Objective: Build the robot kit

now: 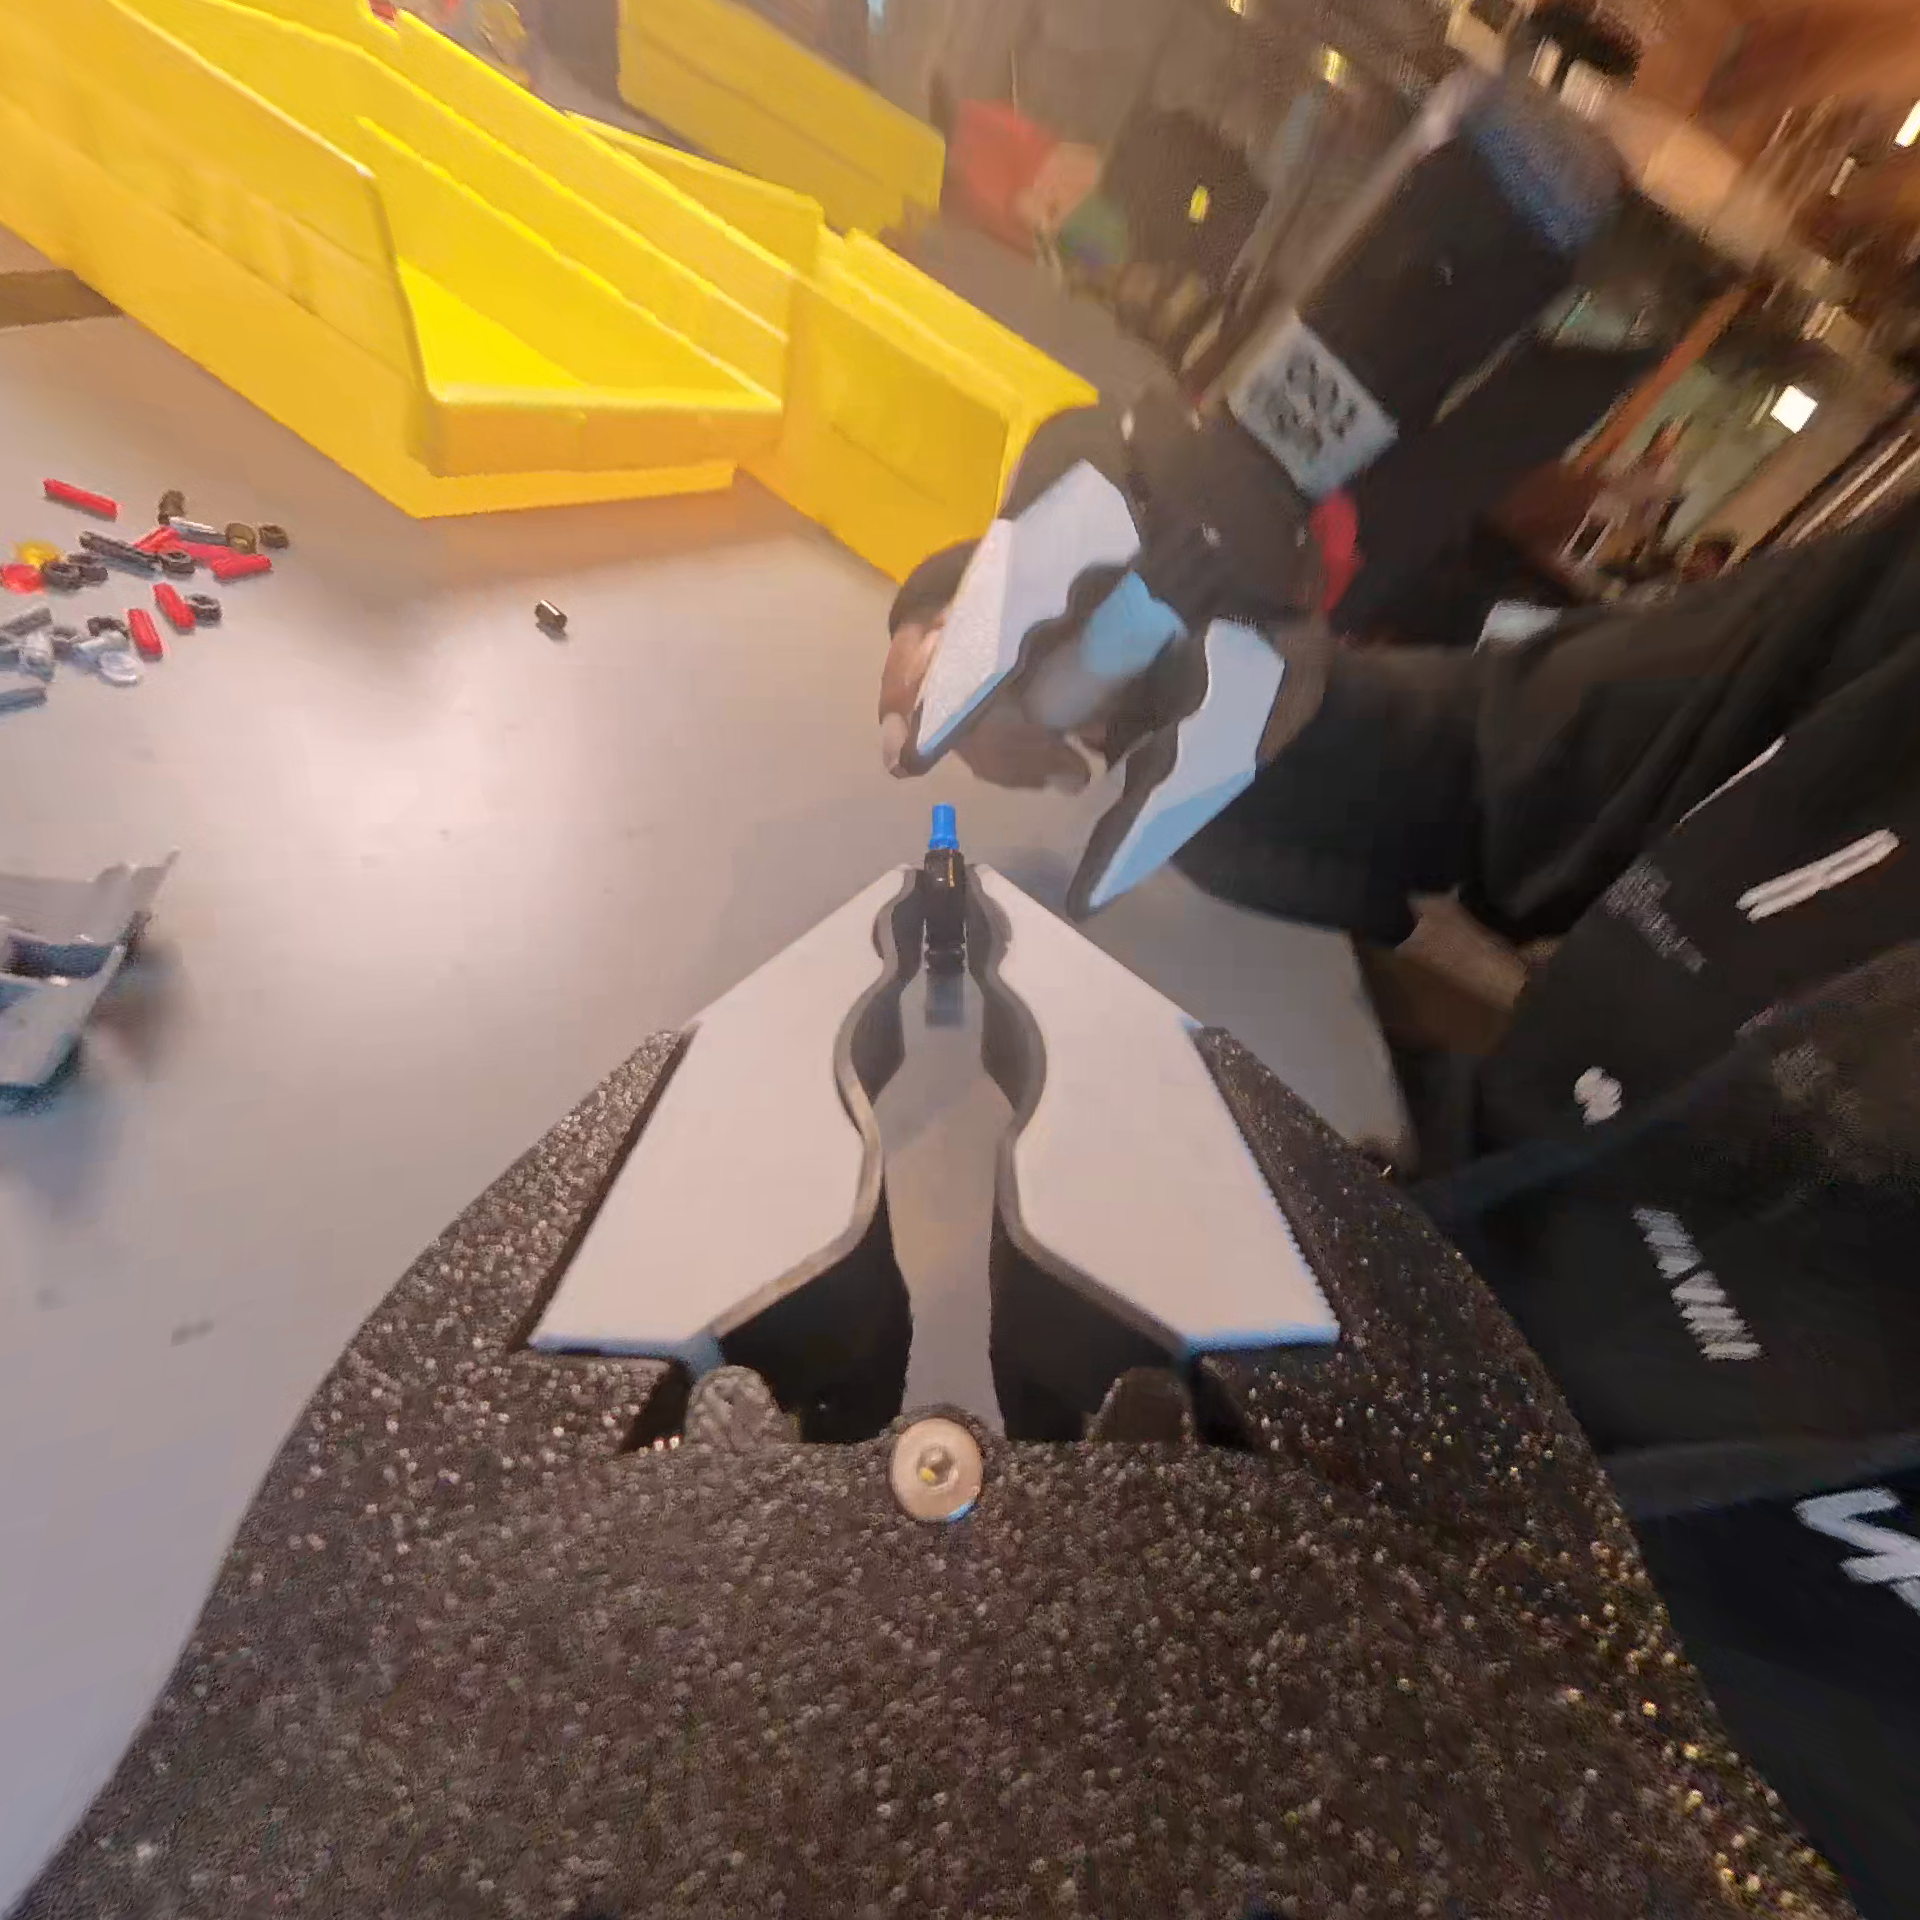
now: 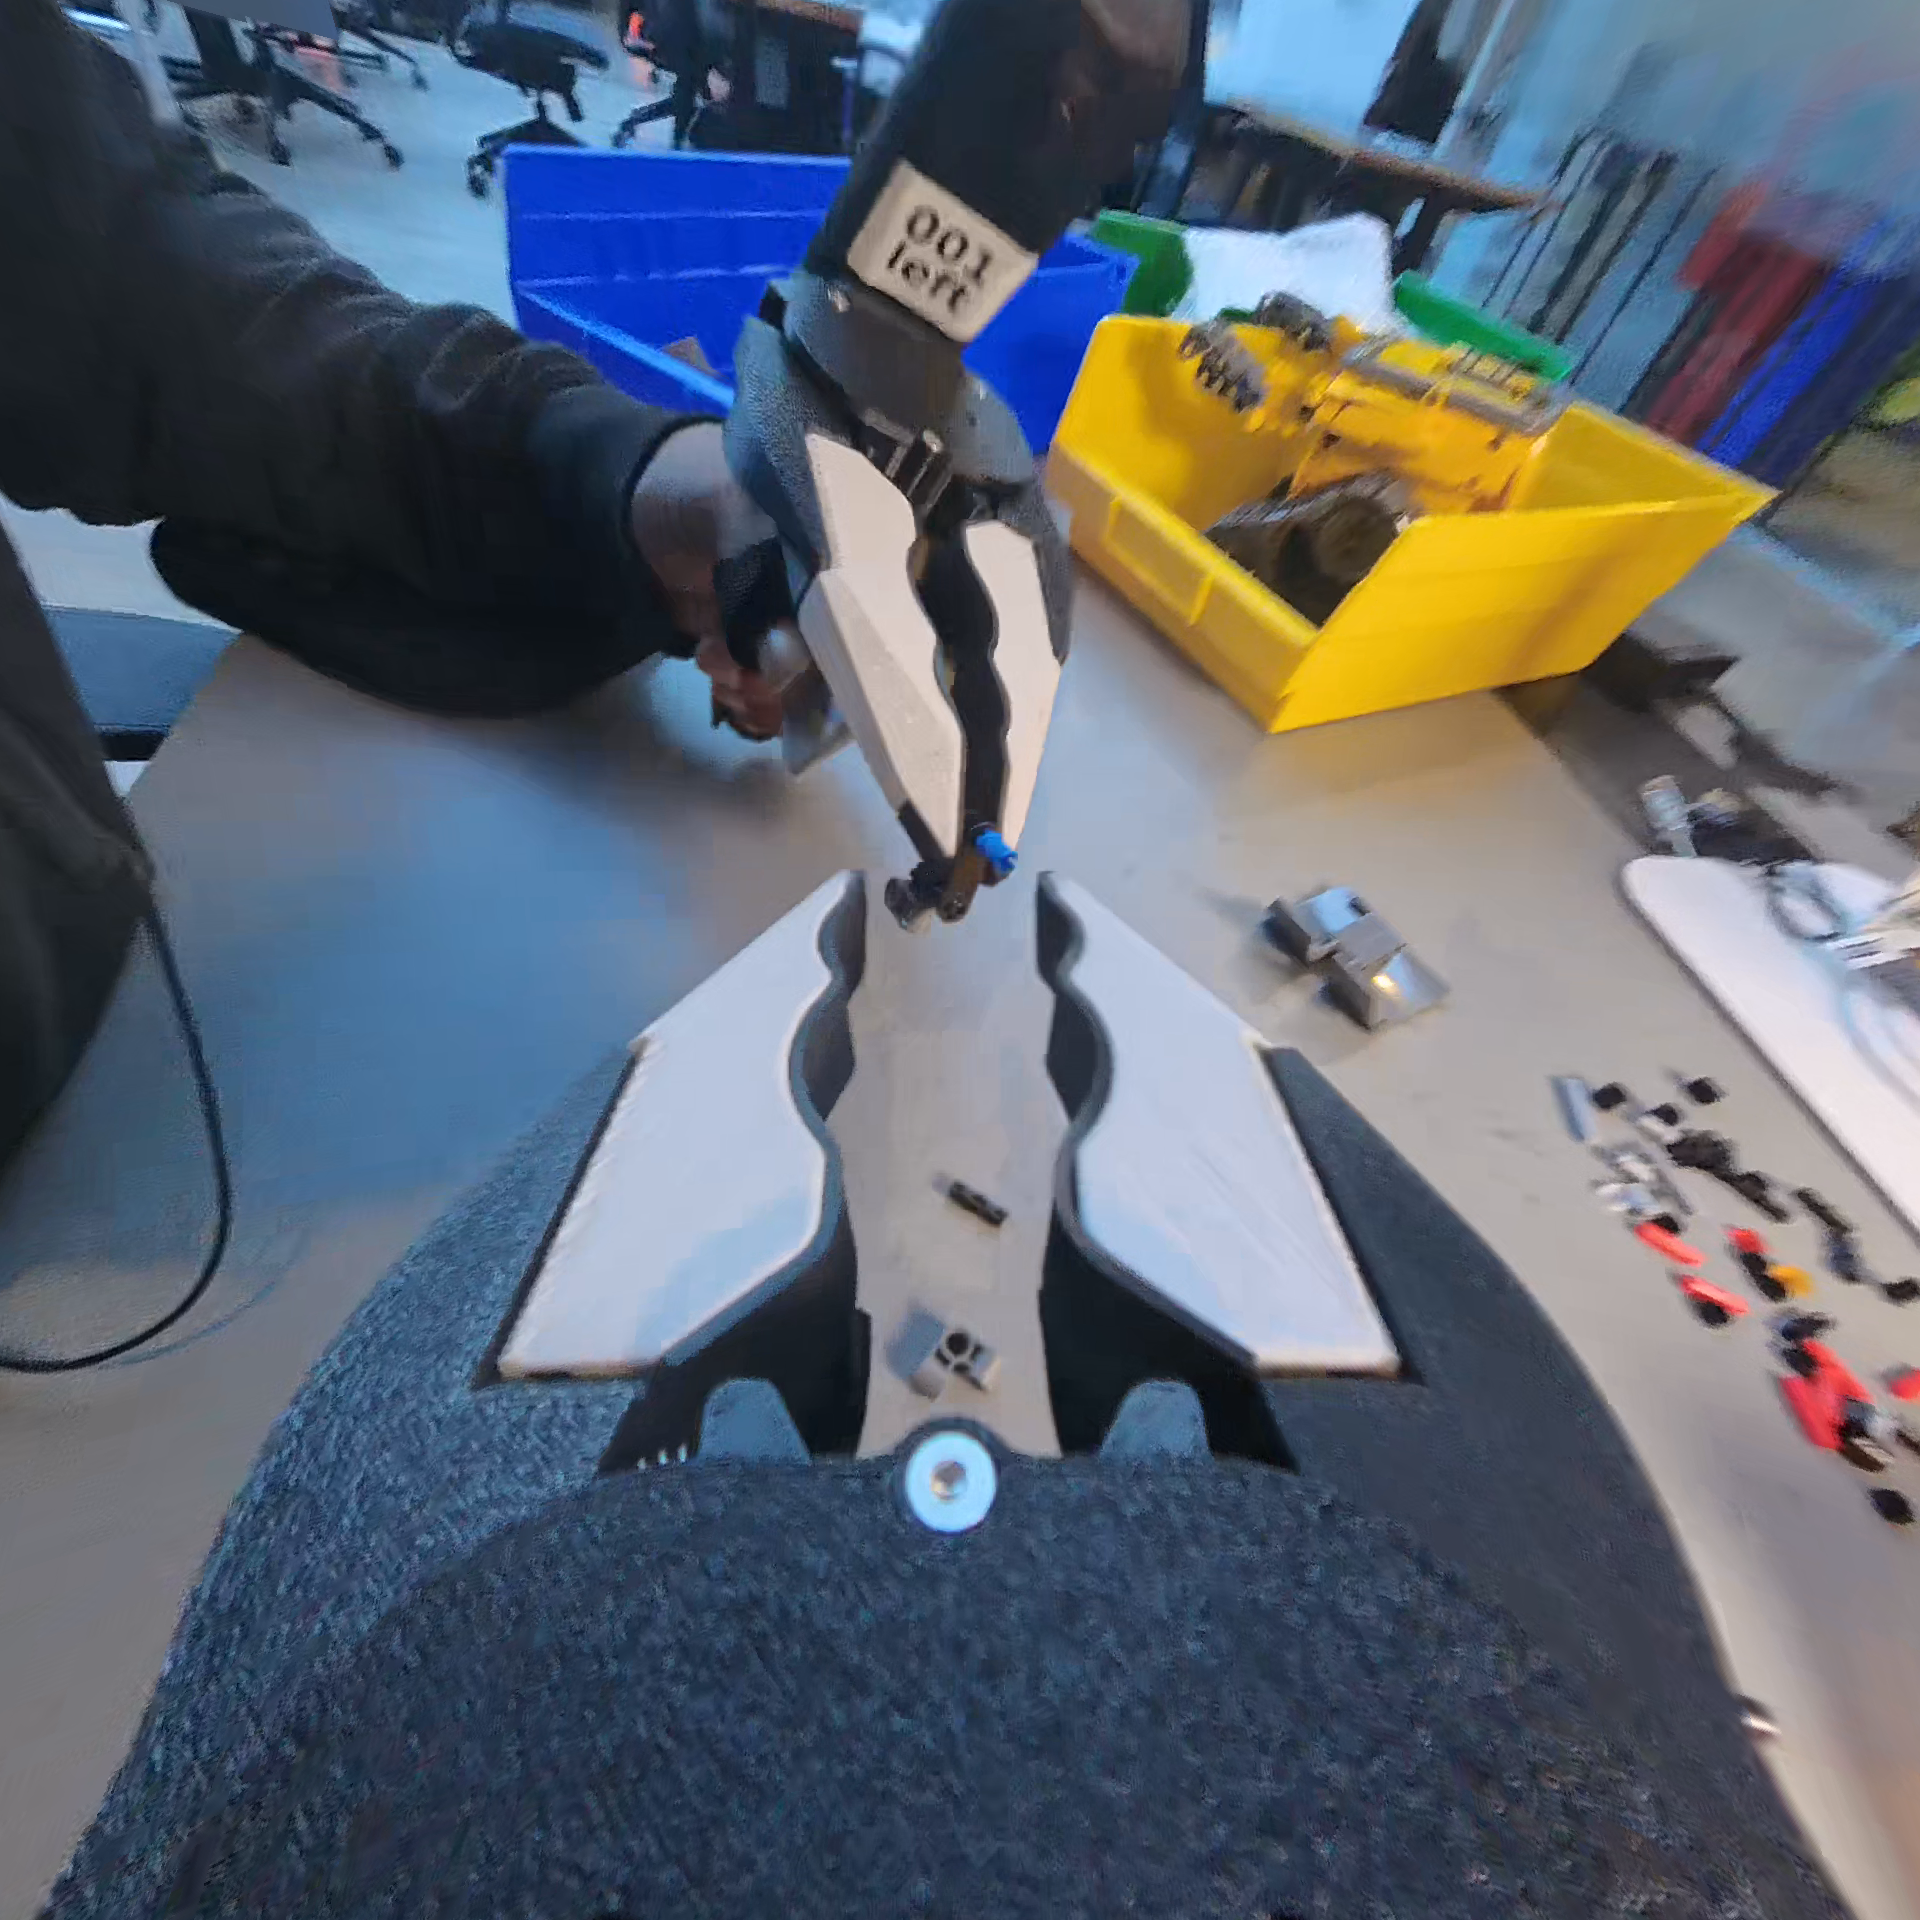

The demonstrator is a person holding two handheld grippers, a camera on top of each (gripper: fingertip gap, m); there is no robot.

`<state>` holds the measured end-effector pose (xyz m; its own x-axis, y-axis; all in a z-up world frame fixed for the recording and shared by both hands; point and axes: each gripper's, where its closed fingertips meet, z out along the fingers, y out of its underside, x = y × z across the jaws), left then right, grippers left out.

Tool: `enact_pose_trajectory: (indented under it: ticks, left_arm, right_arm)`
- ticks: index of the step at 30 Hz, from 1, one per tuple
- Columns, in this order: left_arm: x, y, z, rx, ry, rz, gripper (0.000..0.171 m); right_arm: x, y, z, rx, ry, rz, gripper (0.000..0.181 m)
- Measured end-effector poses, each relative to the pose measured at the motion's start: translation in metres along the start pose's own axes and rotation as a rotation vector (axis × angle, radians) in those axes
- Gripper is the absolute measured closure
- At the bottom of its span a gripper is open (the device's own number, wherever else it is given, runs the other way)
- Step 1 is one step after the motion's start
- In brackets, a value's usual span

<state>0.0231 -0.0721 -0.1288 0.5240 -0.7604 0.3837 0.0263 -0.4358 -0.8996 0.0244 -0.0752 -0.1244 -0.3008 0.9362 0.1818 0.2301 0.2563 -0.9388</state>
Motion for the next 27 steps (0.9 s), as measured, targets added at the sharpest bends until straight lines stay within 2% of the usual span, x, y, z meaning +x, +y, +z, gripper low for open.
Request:
enact_pose_trajectory:
  ticks: [3, 6, 9, 17, 25, 27]
  left_arm:
    - [-0.003, -0.015, -0.002, 0.132, 0.036, -0.170, 0.165]
    - [-0.002, -0.024, -0.001, 0.212, 0.060, -0.268, 0.165]
    - [-0.004, -0.028, -0.001, 0.271, 0.048, -0.329, 0.165]
    - [-0.007, -0.028, 0.001, 0.292, 0.000, -0.369, 0.165]
    - [-0.009, -0.022, 0.004, 0.265, -0.008, -0.378, 0.165]
    - [-0.011, -0.022, 0.004, 0.261, -0.008, -0.378, 0.164]
  right_arm:
    - [0.010, -0.013, 0.005, 0.030, 0.157, -0.108, 0.138]
    - [0.021, -0.015, 0.013, -0.011, 0.307, -0.189, 0.141]
    - [0.027, -0.019, 0.015, 0.000, 0.371, -0.168, 0.151]
    - [0.032, -0.017, 0.016, -0.057, 0.439, -0.248, 0.160]
    - [0.027, -0.011, 0.019, -0.086, 0.433, -0.328, 0.167]
    - [0.028, -0.009, 0.020, -0.081, 0.426, -0.297, 0.166]
